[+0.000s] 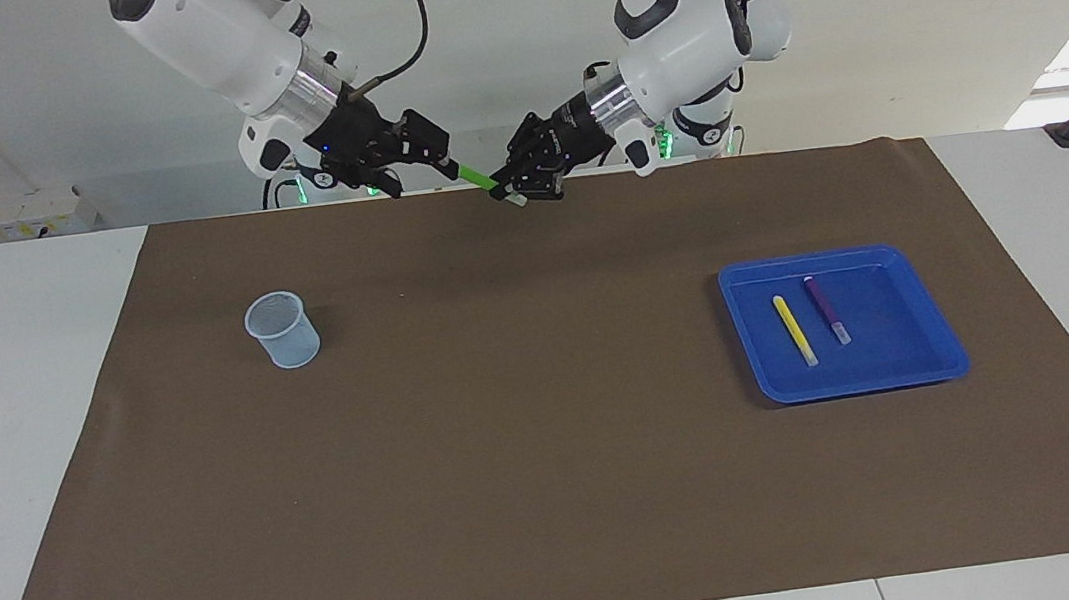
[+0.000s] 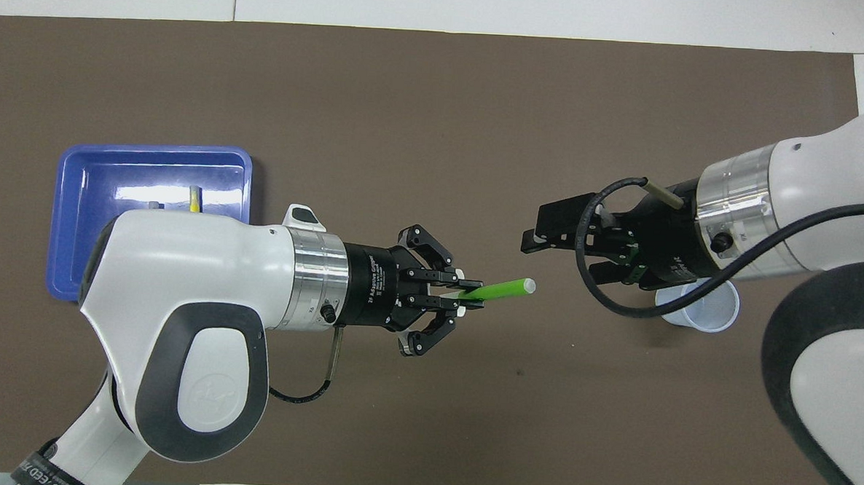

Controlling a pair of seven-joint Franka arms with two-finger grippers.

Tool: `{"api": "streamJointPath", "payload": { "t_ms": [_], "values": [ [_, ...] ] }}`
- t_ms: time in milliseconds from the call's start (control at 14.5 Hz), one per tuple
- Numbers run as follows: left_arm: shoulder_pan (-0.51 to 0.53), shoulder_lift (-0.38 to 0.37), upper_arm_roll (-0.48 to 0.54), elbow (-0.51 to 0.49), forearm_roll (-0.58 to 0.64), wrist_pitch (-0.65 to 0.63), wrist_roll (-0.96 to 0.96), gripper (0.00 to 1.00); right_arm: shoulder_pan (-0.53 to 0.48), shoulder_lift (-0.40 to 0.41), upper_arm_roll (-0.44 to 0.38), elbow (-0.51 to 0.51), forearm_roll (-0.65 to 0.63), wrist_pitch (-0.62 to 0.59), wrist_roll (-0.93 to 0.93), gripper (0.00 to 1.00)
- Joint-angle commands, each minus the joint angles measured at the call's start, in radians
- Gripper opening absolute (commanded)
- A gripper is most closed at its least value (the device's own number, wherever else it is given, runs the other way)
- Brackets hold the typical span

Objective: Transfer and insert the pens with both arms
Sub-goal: 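Grasp the green pen with the right gripper while the left gripper opens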

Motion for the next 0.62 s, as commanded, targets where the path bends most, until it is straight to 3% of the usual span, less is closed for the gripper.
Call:
{"api": "streamJointPath", "payload": {
  "t_ms": [0,413,551],
  "values": [
    [-0.018,-0.035,0.011,-0.038,-0.034,0.03,-0.008,0.0,0.032,-0.047,0.0,-0.072,0.025,0.047,0.015,1.0],
    [-0.03,-0.033,0.011,-0.038,-0.049,0.059,-0.008,0.0,0.058,-0.049,0.002,-0.072,0.031,0.039,0.103,1.0],
    [-0.03,-0.033,0.011,-0.038,-0.056,0.067,-0.008,0.0,0.06,-0.05,0.002,-0.072,0.031,0.039,0.116,0.92]
  ]
}}
